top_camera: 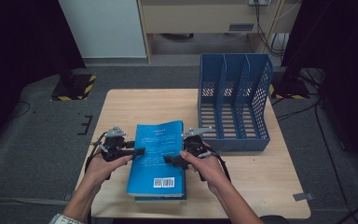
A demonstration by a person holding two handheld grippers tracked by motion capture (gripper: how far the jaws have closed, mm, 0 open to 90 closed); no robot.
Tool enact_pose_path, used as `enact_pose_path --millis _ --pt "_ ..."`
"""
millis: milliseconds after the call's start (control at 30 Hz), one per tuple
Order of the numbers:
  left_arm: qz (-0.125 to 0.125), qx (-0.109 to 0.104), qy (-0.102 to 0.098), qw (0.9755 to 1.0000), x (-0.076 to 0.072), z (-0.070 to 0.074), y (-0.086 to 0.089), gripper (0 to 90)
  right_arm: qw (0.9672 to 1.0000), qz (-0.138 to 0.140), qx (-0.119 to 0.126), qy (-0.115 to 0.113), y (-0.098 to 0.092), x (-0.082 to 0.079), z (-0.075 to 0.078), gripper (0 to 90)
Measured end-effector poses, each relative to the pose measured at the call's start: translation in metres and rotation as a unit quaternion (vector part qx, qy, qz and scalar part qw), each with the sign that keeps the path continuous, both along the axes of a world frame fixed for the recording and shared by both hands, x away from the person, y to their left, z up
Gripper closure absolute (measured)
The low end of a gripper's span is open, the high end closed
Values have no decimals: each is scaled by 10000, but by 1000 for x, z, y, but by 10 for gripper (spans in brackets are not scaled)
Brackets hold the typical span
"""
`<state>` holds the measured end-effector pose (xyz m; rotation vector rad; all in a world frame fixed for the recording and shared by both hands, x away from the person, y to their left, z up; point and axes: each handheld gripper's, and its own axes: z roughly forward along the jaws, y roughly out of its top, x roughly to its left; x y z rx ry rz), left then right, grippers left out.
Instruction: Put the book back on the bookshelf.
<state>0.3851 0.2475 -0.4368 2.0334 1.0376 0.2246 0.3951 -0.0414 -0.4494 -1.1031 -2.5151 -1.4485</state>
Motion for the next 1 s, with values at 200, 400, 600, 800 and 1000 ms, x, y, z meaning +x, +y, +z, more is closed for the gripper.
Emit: enact_pose_path --millis 200,400,600,800,1000 --pt "14 168 10 9999 1 6 0 509 9998 174 14 117 8 8 8 167" --pt "47 101 8 9999 2 7 2 575 9990 377 -105 223 14 11 14 172" --pt "82 50 42 9999 3 10 5 659 9996 214 -122 168 10 14 15 322" --pt "54 107 -12 9999 2 19 8 744 9996 189 -166 121 13 17 24 367" --pt "34 -167 115 9998 7 24 17 795 9996 207 -191 -5 15 21 31 397"
